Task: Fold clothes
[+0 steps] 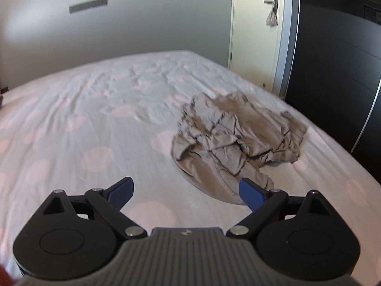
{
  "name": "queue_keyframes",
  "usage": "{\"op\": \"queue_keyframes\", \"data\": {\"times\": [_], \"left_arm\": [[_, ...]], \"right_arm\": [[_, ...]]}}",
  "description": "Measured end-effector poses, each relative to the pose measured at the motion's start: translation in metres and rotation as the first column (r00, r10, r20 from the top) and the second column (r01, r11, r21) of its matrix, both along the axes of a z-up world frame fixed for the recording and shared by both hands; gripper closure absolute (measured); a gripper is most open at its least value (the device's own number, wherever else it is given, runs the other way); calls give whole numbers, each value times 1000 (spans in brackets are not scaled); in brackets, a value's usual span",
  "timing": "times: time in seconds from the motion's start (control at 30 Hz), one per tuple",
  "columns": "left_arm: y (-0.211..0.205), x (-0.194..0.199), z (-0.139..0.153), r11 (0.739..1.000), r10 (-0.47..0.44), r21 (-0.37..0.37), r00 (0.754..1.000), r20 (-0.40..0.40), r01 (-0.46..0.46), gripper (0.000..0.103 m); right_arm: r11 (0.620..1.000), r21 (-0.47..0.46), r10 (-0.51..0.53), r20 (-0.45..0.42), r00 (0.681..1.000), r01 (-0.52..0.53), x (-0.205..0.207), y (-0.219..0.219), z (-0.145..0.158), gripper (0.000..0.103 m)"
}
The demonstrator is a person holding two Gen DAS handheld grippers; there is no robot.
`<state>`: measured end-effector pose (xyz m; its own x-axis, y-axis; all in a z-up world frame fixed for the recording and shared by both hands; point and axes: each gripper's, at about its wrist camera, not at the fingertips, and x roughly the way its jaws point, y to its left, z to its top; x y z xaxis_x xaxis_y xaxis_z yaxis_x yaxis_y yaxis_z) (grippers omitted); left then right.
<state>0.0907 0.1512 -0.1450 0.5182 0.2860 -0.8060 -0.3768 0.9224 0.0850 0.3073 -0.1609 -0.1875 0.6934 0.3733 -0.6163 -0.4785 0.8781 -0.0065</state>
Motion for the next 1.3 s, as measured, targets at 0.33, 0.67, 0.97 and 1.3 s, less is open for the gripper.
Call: {"op": "queue_keyframes", "data": {"times": [0.33,0.67,0.97,1.3], "left_arm": [[57,-10,-35,991,136,6,984,-114,-136,27],[88,-26,-46,975,219,15,962,-161,-220,27],[100,-58,-31,963,269,8,955,-127,-270,27],[114,-116,1,941,331,81,943,-26,-328,27]], "right_arm": [[990,-113,-93,-54,994,87,120,13,-46,8],[988,-146,-71,-102,992,55,154,41,-64,46],[983,-185,-23,-101,995,4,128,71,-33,75],[966,-3,256,-106,961,-257,14,156,25,76]]}}
